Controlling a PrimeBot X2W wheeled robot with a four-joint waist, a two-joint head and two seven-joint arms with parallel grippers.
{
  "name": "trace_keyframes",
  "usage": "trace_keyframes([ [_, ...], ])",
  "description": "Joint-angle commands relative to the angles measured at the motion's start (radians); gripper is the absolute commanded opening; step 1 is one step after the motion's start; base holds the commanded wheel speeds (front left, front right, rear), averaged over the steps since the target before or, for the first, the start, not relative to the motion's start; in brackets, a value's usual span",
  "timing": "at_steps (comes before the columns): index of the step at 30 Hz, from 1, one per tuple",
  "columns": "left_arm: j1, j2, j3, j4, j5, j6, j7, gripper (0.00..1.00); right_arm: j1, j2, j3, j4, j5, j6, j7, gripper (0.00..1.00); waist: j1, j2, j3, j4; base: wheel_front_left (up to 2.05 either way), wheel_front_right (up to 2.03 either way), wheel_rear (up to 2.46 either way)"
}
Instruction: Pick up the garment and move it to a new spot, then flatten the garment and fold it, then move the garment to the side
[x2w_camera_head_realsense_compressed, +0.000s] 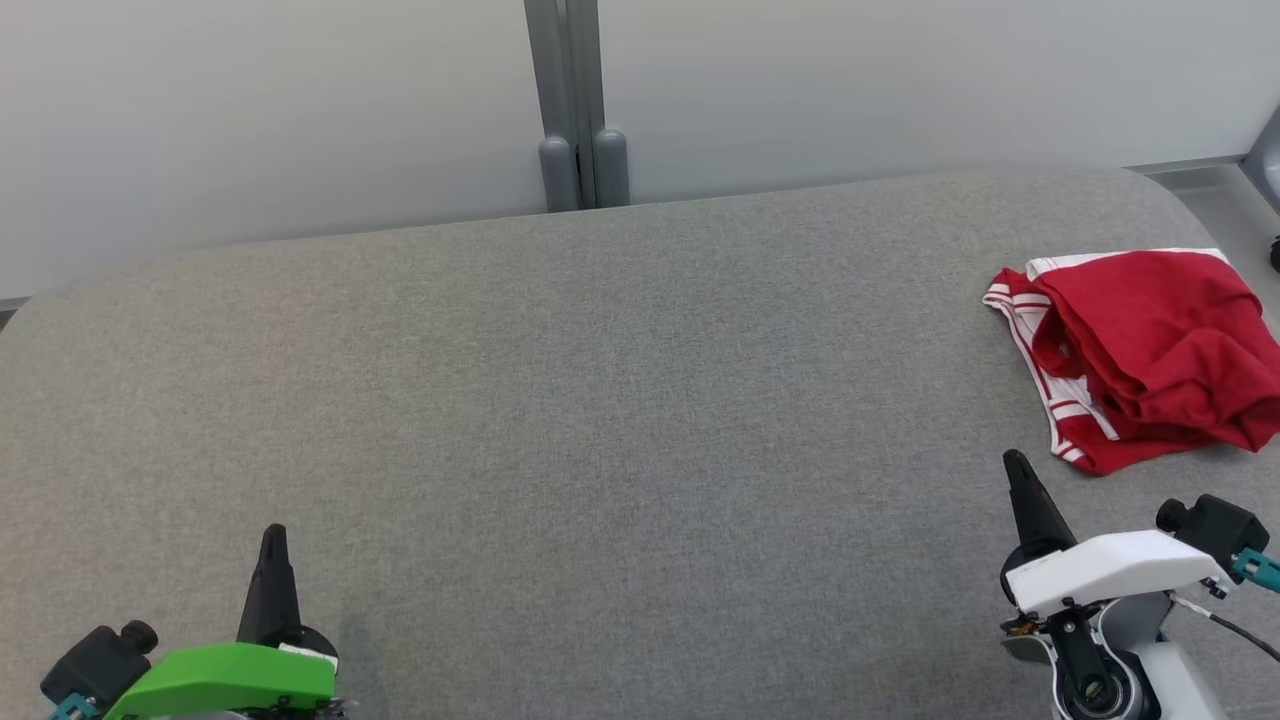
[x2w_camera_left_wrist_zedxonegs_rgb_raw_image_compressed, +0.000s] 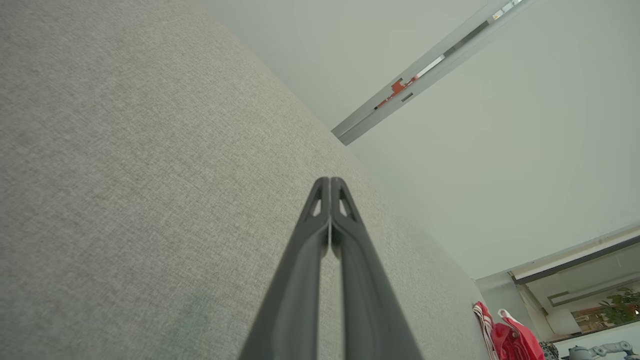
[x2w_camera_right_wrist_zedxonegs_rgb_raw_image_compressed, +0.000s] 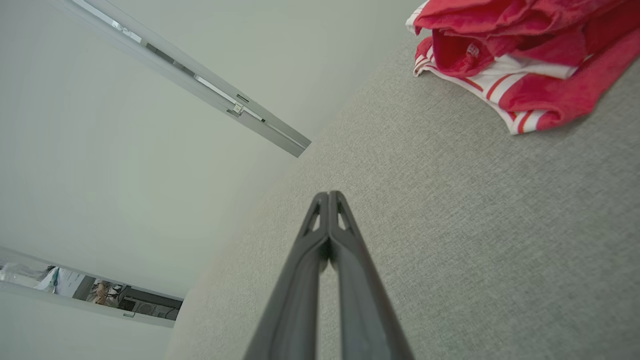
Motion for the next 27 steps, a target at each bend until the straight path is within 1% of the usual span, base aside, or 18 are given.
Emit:
trace_keyframes([
  [1, -0.032, 0.007, 0.007, -0.014, -0.029, -0.005, 0.008, 0.00, -0.009, -0.002, -0.007, -0.018, 0.031, 0.000, 0.006, 0.00, 0.0000, 0.0000, 0.000, 0.001, 0.00, 0.00, 0.00],
  [27, -0.062, 0.009, 0.024, -0.013, -0.296, -0.011, 0.084, 0.00, -0.003, 0.010, -0.046, -0.039, 0.294, 0.000, 0.064, 0.00, 0.0000, 0.0000, 0.003, 0.015, 0.00, 0.00, 0.00],
])
